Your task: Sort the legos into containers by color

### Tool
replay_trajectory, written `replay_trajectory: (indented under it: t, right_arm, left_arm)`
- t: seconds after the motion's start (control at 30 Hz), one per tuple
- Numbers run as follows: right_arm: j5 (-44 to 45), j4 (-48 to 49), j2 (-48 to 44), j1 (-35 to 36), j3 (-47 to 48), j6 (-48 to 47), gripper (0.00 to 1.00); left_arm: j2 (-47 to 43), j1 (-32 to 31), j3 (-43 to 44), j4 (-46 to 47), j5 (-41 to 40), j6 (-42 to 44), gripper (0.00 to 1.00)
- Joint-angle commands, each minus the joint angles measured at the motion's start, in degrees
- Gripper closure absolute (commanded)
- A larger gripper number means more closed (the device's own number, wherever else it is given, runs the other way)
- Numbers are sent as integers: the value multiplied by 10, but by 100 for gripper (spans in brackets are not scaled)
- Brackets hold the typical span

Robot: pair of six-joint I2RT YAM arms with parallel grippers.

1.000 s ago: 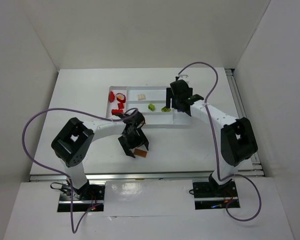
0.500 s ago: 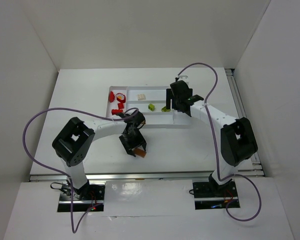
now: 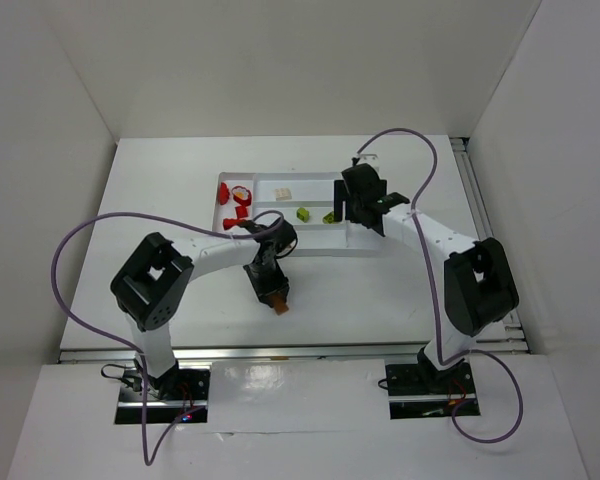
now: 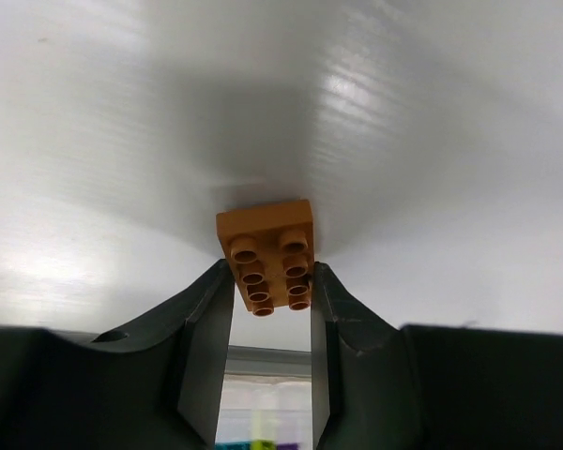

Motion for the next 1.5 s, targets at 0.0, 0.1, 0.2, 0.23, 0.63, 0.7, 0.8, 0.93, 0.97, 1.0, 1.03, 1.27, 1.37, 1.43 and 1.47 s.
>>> replay_trajectory:
  t: [0.0,0.1,0.2,0.23,0.63,0.7,0.8,0.93,0.97,1.0,1.03,1.27,1.37,1.43,1.47]
  right_arm:
    - [15,11,-36,4,-7,-3,15]
    - [20,5,-36,4,-2,-3,15]
    - [20,-1,-57,-13,-2,-9,15]
    - [20,-1,-57,-13,-2,-9,15]
    - [31,-30,-161,-56,-59,14,15]
    - [25,-42,-185,-69,-66,20,15]
    - [25,-58,-211,-84,-78,26,15]
    - [19,-63,-221,-89,-84,26,15]
    - [14,-68,-221,-94,-84,26,15]
    - [14,-68,-221,-94,-84,26,15]
    - [14,-68,-221,-94,-79,26,15]
    - [14,-68,-216,-94,-78,26,15]
    - [14,-68,-216,-94,-78,26,13]
    - [25,-63,-221,-94,-78,32,7]
    - [25,-63,-221,-94,-78,38,0]
  left_arm:
    - [-18,-18,35,-73,-55,31,88]
    - [-34,-18,85,-94,-81,56,95]
    - [-48,-8,160,-103,-112,87,95]
    - [-48,0,160,-103,-112,94,95]
    - [122,97,351,-3,-6,114,99]
    - [141,98,369,10,4,114,97]
    - [164,98,391,10,4,121,92]
    - [172,98,391,10,-2,121,77]
    - [172,98,385,10,-2,121,69]
    - [172,98,377,10,-2,115,64]
    - [172,98,377,10,-2,115,58]
    - [153,86,362,16,-7,121,14]
    - [147,81,368,16,-19,127,13]
    - [123,66,377,16,-32,134,13]
    - [113,66,384,16,-49,143,13]
